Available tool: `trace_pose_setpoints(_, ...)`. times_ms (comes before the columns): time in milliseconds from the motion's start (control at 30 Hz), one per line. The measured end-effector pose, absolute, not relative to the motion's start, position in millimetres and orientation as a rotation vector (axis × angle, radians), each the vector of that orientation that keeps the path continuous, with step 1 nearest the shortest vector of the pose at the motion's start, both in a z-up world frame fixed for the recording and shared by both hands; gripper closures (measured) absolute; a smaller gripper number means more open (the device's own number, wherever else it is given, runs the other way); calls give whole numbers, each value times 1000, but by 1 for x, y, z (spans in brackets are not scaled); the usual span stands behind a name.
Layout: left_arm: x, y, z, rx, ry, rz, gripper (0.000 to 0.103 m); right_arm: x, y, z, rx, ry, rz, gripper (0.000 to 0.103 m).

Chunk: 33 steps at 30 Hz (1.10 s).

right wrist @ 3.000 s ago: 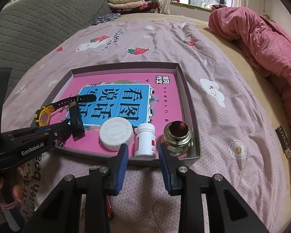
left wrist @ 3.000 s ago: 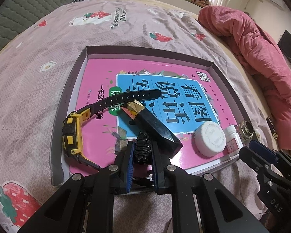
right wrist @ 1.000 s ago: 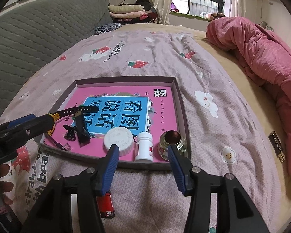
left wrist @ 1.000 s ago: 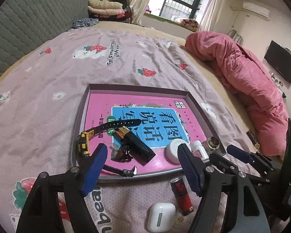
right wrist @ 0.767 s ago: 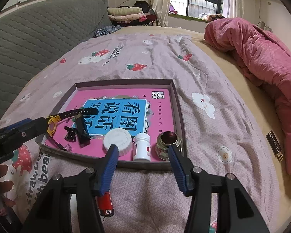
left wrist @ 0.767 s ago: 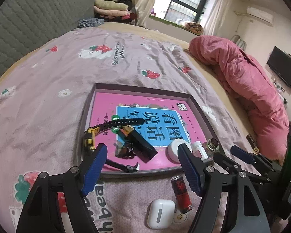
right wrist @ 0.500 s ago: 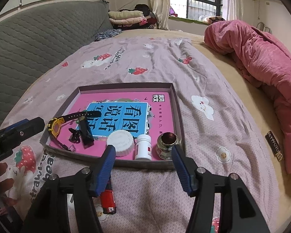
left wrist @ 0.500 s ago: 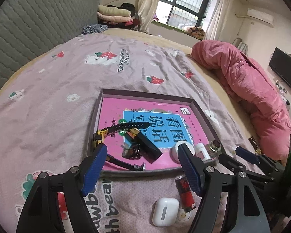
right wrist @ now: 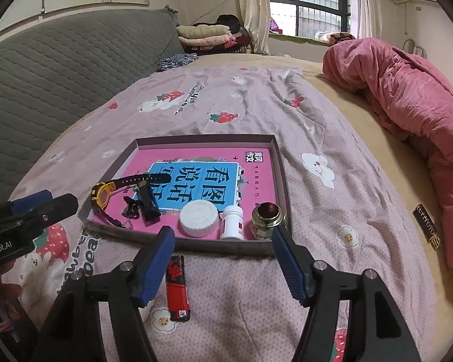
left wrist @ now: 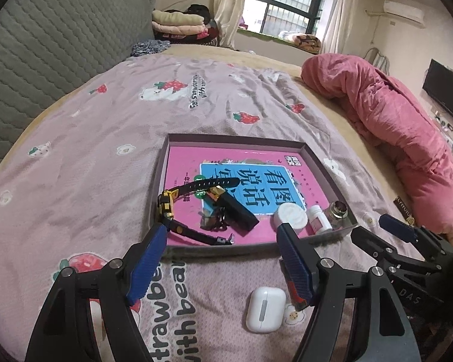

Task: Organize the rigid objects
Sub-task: 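Withdraw both grippers from the box toward the earbuds case and lighter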

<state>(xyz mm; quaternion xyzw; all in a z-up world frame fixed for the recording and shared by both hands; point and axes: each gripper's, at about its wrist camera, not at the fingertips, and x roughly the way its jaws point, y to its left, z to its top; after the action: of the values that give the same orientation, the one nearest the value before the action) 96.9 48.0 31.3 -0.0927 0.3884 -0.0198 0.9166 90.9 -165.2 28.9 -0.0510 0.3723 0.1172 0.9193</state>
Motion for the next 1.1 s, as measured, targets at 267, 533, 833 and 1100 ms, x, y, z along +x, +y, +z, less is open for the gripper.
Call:
trace_pose_setpoints(267,91,43,27,-171,829,-49,27,80,-166,26,-103,769,258,36)
trace_pose_setpoints(533,87,35,20,-148,865,-65,27,72,-165,19,-111,789,269,36)
trace_pose_setpoints(833,79,30,7,-127,919,-69,27,66,-163,11,-121,806,279,36)
trace_pose_setpoints(1100,76,29,-4,-125,965,-82,27,59,-160,3,-132,831,290,36)
